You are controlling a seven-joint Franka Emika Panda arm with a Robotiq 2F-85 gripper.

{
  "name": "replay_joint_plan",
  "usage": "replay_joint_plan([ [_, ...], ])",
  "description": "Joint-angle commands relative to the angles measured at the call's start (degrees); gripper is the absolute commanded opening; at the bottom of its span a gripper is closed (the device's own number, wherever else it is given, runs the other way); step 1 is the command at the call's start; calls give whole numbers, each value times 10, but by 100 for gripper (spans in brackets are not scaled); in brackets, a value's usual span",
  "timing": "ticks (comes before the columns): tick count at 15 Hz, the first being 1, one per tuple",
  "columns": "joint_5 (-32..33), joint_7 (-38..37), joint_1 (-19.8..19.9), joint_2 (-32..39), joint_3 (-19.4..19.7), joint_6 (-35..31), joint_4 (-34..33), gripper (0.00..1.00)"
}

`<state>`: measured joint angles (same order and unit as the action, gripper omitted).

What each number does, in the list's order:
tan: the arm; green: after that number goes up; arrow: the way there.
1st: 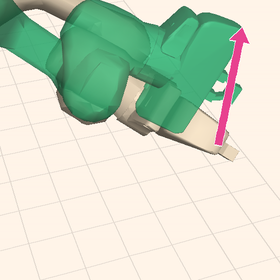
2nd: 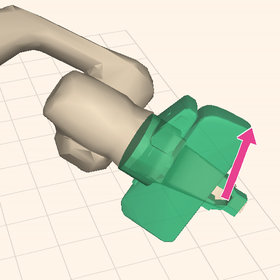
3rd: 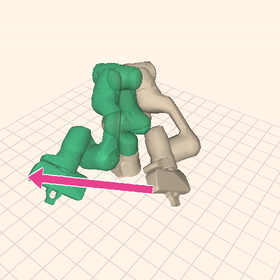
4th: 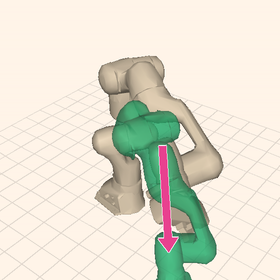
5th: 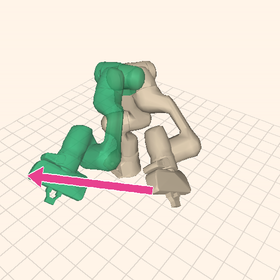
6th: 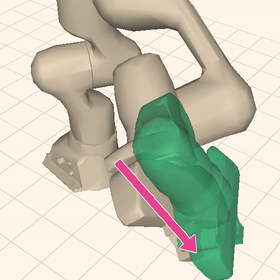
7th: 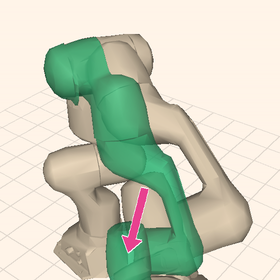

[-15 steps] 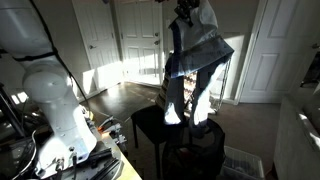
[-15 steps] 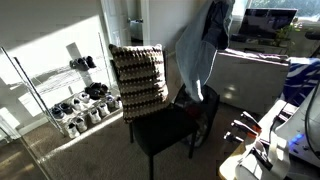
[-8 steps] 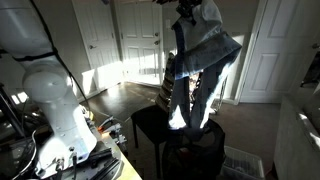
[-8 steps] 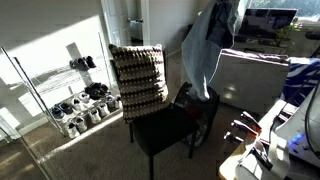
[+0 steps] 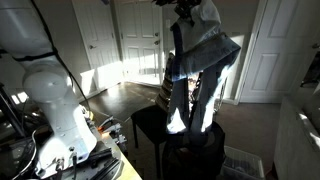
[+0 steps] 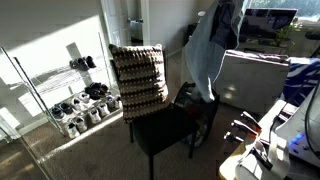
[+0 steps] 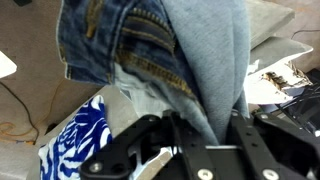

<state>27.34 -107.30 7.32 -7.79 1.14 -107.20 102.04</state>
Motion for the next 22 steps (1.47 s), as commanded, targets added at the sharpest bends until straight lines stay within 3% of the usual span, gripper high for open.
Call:
replay_joint_plan([
  [1, 13, -17, -4, -2, -3, 23, -18, 49],
  [2, 13, -18, -5, -2, -4, 25, -18, 50],
  [10, -6, -12, -7, 1, -4, 49, -48, 98],
  [20, -21, 17, -16, 5, -4, 115, -74, 100],
  [21, -26, 11, -21, -7, -4, 68, 9, 100],
  [22, -27, 13, -24, -4, -6, 73, 13, 100],
])
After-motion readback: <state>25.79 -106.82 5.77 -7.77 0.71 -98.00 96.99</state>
